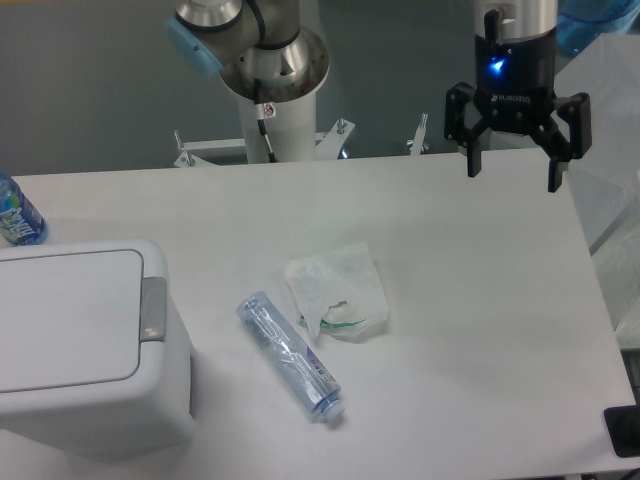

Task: Open the trash can
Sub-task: 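Move the open gripper over to the white trash can lid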

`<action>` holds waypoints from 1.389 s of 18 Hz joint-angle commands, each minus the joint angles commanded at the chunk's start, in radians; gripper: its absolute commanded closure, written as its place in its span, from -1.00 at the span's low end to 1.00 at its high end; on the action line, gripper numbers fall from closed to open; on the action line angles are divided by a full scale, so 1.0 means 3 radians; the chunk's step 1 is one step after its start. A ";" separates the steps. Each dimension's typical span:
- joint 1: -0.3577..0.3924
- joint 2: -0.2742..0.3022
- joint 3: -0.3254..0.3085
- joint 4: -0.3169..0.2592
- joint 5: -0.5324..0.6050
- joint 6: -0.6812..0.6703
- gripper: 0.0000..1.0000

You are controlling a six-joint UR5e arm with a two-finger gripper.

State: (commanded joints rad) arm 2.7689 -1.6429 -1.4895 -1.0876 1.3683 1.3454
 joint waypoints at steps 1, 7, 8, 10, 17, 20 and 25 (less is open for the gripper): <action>0.0000 0.0010 -0.0010 0.0005 -0.0005 -0.0041 -1.00; -0.0158 0.0036 -0.0005 0.0005 -0.0010 -0.0342 -1.00; -0.0204 0.0036 0.0005 0.0005 -0.0010 -0.0479 -1.00; -0.0296 0.0026 0.0036 0.0005 -0.0015 -0.0801 -1.00; -0.0751 -0.0102 0.0036 0.0500 -0.0097 -0.1987 -1.00; -0.0935 -0.0184 0.0031 0.0669 -0.0092 -0.2387 -1.00; -0.1170 -0.0230 0.0010 0.0751 -0.0097 -0.2791 -1.00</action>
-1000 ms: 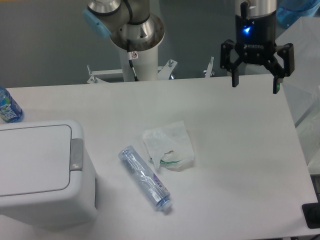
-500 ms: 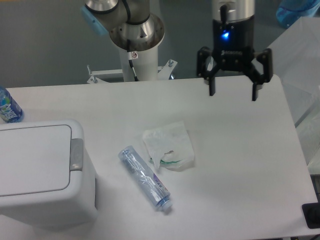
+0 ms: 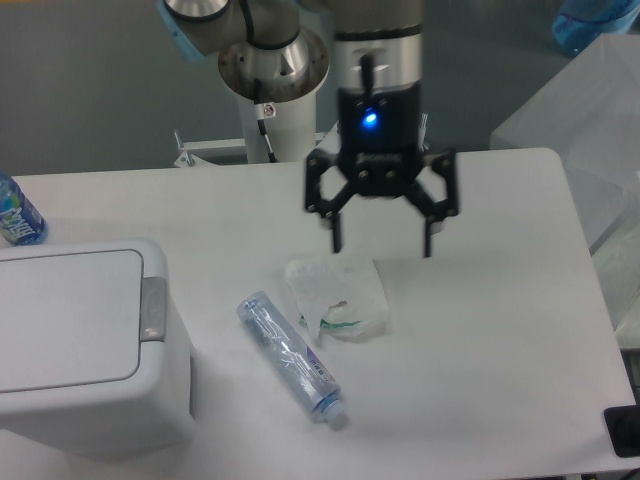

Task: Open the trash can
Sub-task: 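Move the open gripper over to the white trash can lid, then lower the gripper onto the lid's edge beside the hinge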

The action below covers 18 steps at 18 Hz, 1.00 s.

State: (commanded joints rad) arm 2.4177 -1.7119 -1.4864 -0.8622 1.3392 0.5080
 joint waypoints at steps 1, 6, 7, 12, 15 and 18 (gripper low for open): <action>-0.0061 -0.0020 -0.0005 0.0026 0.0000 -0.0102 -1.00; -0.0348 -0.0164 -0.0005 0.0051 0.0000 -0.0440 -1.00; -0.0374 -0.0174 -0.0005 0.0051 0.0000 -0.0496 -1.00; -0.0517 -0.0245 0.0010 0.0051 -0.0005 -0.0833 -1.00; -0.0583 -0.0286 0.0015 0.0051 -0.0015 -0.1023 -1.00; -0.0614 -0.0307 0.0015 0.0051 -0.0071 -0.1115 -1.00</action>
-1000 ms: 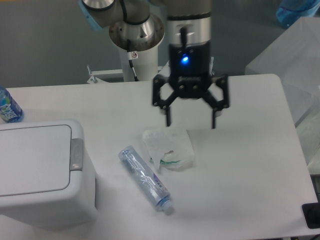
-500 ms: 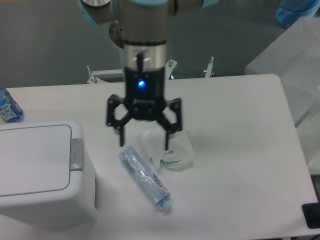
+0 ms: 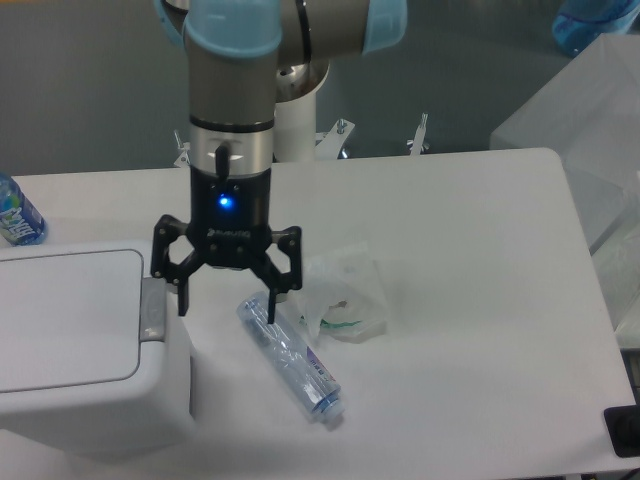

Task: Open the trash can
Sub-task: 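Lower the gripper onto the lid's edge beside the hinge, then push the lid edge down with the gripper to flip the lid open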

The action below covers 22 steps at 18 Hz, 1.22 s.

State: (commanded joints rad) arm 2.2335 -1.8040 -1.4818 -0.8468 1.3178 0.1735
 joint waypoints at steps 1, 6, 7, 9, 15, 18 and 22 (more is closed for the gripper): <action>0.0000 0.0005 0.0005 0.0000 -0.0031 -0.0092 -1.00; -0.0010 -0.0010 -0.0010 0.0005 -0.0062 -0.0174 -1.00; -0.0010 -0.0015 -0.0015 0.0005 -0.0067 -0.0159 -1.00; -0.0010 -0.0015 -0.0010 0.0005 -0.0087 -0.0159 -1.00; -0.0010 -0.0020 -0.0021 0.0005 -0.0087 -0.0154 -1.00; -0.0010 -0.0031 -0.0021 0.0005 -0.0087 -0.0154 -1.00; -0.0010 -0.0041 -0.0041 0.0005 -0.0082 -0.0154 -1.00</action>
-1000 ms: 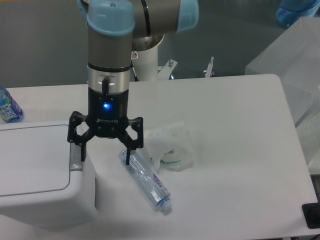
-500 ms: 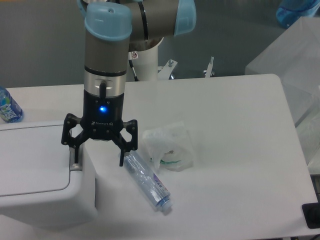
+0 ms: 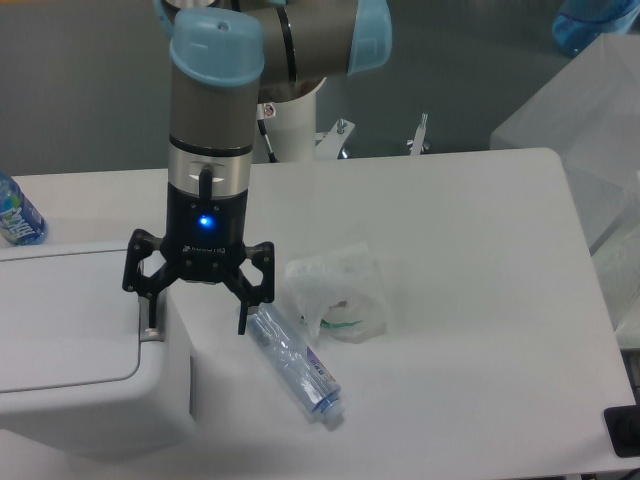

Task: Open the trash can
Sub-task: 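Push the lid edge down with the gripper to flip the lid open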

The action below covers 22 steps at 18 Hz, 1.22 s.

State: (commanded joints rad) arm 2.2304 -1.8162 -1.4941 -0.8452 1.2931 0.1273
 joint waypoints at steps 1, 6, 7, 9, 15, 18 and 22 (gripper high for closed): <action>-0.0005 0.0000 0.0000 0.0000 0.0000 0.0000 -1.00; 0.0000 -0.0031 -0.0005 0.0000 0.0005 0.0000 -1.00; 0.0000 -0.0031 -0.0005 0.0000 0.0005 0.0000 -1.00; 0.0000 -0.0031 -0.0005 0.0000 0.0005 0.0000 -1.00; 0.0000 -0.0031 -0.0026 0.0000 0.0005 0.0005 -1.00; 0.0000 -0.0031 -0.0026 0.0000 0.0005 0.0000 -1.00; 0.0000 -0.0031 0.0030 0.0000 0.0005 0.0005 -1.00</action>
State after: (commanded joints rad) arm 2.2304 -1.8254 -1.4850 -0.8452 1.2947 0.1289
